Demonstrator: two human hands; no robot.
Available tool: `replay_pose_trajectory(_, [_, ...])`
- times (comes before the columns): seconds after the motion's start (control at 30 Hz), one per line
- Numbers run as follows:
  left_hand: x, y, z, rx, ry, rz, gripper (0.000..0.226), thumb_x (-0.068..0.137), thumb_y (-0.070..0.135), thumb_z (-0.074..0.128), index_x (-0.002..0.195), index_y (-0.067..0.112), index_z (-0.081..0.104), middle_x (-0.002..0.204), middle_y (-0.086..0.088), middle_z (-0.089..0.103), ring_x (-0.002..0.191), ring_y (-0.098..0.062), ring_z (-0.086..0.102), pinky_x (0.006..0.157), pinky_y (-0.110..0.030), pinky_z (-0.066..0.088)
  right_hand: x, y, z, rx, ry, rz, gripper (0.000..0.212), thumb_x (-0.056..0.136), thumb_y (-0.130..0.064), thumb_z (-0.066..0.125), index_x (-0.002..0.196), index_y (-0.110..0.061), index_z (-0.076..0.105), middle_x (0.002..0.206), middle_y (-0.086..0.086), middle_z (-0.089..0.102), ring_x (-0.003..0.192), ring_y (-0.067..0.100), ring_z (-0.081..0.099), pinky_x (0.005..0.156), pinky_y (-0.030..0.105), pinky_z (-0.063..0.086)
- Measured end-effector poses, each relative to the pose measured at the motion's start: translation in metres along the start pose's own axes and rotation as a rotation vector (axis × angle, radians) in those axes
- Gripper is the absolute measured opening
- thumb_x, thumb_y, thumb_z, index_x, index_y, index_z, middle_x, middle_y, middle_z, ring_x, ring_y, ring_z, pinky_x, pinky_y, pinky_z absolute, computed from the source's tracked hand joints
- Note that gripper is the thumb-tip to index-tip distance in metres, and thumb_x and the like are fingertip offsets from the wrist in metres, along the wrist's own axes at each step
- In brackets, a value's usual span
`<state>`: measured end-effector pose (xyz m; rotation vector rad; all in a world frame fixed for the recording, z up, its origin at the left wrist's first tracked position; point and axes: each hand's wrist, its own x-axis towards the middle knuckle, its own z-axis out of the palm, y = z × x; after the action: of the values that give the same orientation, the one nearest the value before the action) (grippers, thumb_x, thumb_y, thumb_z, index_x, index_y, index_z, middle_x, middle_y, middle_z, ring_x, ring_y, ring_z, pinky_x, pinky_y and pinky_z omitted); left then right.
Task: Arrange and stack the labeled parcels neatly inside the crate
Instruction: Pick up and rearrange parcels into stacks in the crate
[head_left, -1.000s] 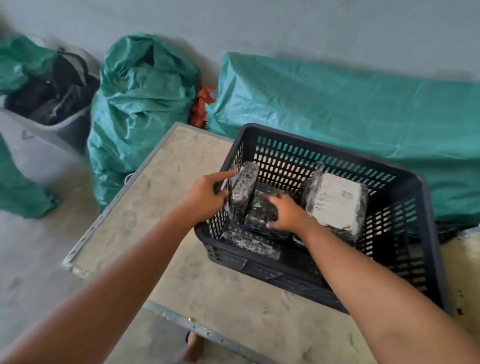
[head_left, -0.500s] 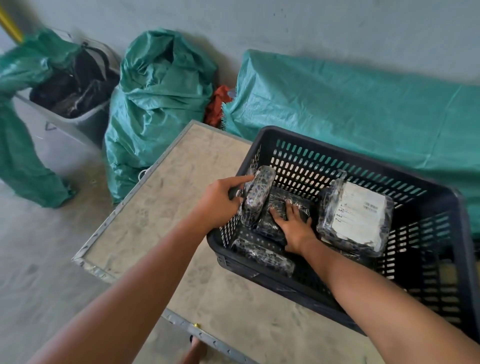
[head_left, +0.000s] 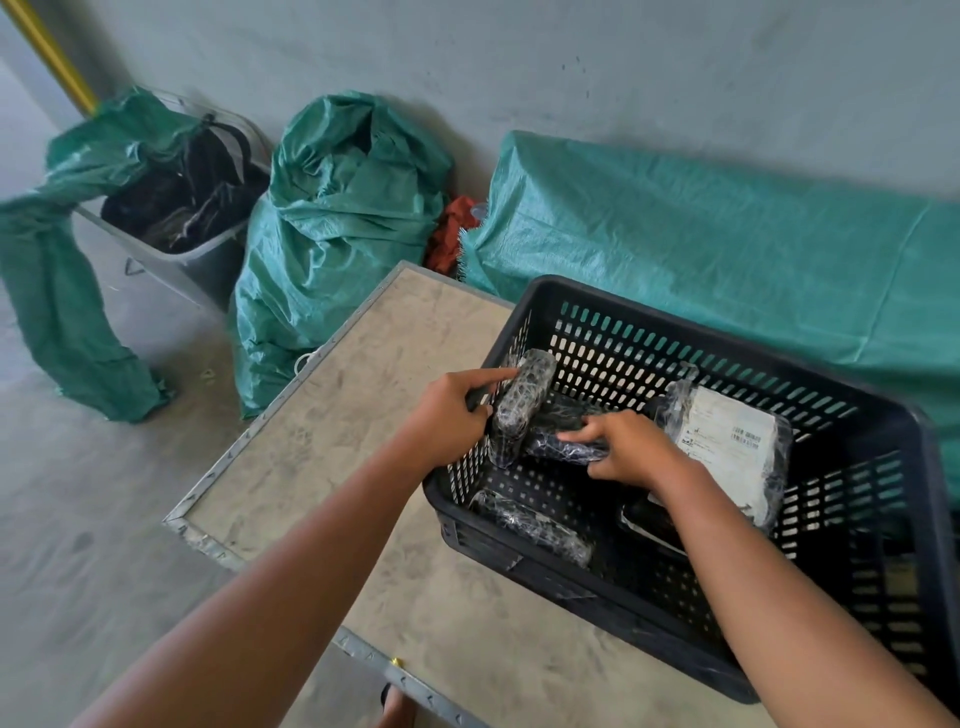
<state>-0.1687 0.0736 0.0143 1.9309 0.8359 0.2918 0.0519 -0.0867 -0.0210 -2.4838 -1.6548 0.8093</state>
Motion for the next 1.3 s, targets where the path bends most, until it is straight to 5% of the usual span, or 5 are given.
replay_pose_trajectory(0.37, [-0.007,0.010,-0.002,0.025,0.024,-0.010,0.056,0.097,-0.003,0.054,0.134,0.039,0.065,0.126,0.000,0.066,0.038,0.001,0.049,0.041,-0.013,0.039,-0.048,-0.015,-0.036,0.419,0.156,-0.006,0.054,0.081,-0.031,0.073,0.115,-0.071,0.063,0.099,-0.036,0.070,0.041,0.003,0.037,0.046,0.025,0.041])
replay_pose_trajectory(0.63, [-0.009,0.011,-0.004,0.091,0.016,0.036,0.056,0.097,0.001,0.059,0.140,0.037,0.060,0.127,-0.010,0.068,0.044,0.004,0.055,0.044,-0.012,0.041,-0.098,-0.016,-0.029,0.764,0.408,-0.080,0.049,0.083,-0.021,0.080,0.117,-0.055,0.072,0.120,-0.034,0.068,0.122,-0.003,0.062,0.110,0.035,0.047])
replay_pose_trajectory(0.83, [-0.015,0.039,-0.008,0.232,-0.008,0.351,0.059,0.084,0.034,0.082,0.130,0.061,0.057,0.166,-0.004,0.025,0.155,-0.030,0.004,0.120,-0.056,0.011,-0.126,0.000,-0.049,0.957,0.484,-0.077,0.045,0.085,-0.011,0.080,0.113,-0.047,0.078,0.053,-0.004,0.047,0.048,0.011,0.029,0.057,0.026,0.031])
replay_pose_trajectory(1.1, [-0.016,0.087,0.022,0.048,-0.393,0.573,0.096,0.098,0.031,0.065,0.155,0.054,-0.008,0.155,0.044,0.019,0.141,0.010,0.032,0.114,-0.012,0.026,-0.147,0.006,-0.097,1.194,0.423,-0.105,0.045,0.068,-0.027,0.077,0.113,-0.030,0.082,0.104,0.018,0.078,0.093,0.025,0.070,0.095,0.039,0.052])
replay_pose_trajectory(1.3, [-0.003,0.080,0.041,0.187,-0.274,0.556,0.070,0.106,0.024,0.049,0.148,0.069,0.014,0.104,-0.009,0.062,0.088,-0.021,0.059,0.088,-0.031,0.050,-0.140,0.015,-0.099,1.206,0.505,-0.049,0.038,0.074,-0.031,0.083,0.111,-0.034,0.082,0.113,0.001,0.079,0.101,0.013,0.074,0.083,0.029,0.058])
